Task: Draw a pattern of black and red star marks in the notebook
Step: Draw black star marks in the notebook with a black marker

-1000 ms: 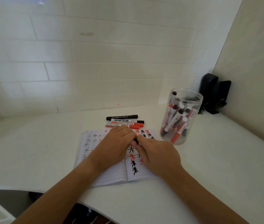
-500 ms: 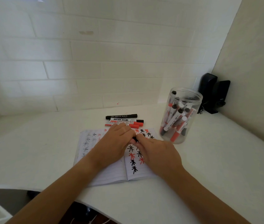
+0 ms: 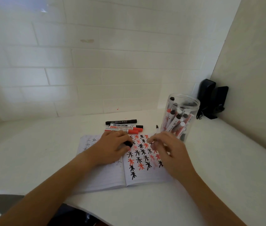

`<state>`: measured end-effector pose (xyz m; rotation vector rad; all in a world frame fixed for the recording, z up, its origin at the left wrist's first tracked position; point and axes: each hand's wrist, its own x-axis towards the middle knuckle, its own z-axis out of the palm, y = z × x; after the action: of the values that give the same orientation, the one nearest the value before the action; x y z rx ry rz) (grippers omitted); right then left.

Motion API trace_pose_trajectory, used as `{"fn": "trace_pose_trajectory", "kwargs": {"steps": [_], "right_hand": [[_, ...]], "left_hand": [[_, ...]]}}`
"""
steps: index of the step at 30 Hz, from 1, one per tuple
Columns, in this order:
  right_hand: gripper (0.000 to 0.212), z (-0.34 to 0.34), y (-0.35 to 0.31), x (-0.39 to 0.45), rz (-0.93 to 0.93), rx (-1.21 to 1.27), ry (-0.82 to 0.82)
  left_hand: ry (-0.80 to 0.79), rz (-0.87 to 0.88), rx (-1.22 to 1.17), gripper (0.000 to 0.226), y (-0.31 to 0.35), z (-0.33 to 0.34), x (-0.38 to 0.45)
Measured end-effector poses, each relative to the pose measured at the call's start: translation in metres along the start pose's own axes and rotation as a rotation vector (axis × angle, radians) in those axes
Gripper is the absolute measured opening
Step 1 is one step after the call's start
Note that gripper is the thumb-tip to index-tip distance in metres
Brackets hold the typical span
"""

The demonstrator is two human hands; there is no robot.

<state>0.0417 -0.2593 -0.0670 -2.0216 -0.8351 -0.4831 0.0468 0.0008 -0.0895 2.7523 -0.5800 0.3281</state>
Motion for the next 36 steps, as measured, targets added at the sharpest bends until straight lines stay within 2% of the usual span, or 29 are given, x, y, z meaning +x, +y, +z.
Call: {"fn": "trace_pose_trajectory", "kwargs": {"steps": [2,4,5,7,9,12,14,19,24,32,36], "right_hand": [[0.040,-0.010,-0.007,0.001,0.161,0.276,0.011],[0.051,-0.016,-0.013,0.002,0.280,0.553,0.005],[0.051,-0.017,-0.015,0.002,0.309,0.633,0.000],[0.029,-0.013,-0.020,0.001,0.339,0.683,-0.023],[0.007,-0.004,-0.024,-0.005,0.393,0.695,-0.058],[0.032,0.009,-0.027,-0.014,0.490,0.650,-0.111],[0.037,0.013,-0.026,-0.017,0.542,0.660,-0.107],[0.016,0.012,-0.020,-0.013,0.572,0.619,-0.137],[0.012,0.009,-0.021,-0.018,0.482,0.556,-0.142],[0.020,-0.001,-0.035,-0.023,0.488,0.480,-0.213],[0.023,0.002,-0.036,-0.030,0.570,0.396,-0.214]], "left_hand": [[-0.069,0.033,0.045,0.044,-0.005,-0.006,-0.003],[-0.057,0.058,0.051,0.048,-0.008,-0.006,-0.007],[-0.046,0.059,0.031,0.048,-0.009,-0.003,-0.009],[-0.018,0.055,-0.009,0.048,-0.010,0.002,-0.013],[0.013,0.055,-0.014,0.048,-0.011,0.004,-0.014],[0.028,0.054,-0.026,0.047,-0.013,0.004,-0.012],[0.018,0.055,-0.025,0.049,-0.013,0.004,-0.012],[0.006,0.046,-0.030,0.051,-0.011,0.002,-0.012],[-0.009,0.040,-0.058,0.056,-0.012,0.002,-0.011],[-0.014,0.057,-0.063,0.069,-0.014,0.003,-0.009],[-0.010,0.044,-0.094,0.069,-0.015,0.004,-0.008]]}}
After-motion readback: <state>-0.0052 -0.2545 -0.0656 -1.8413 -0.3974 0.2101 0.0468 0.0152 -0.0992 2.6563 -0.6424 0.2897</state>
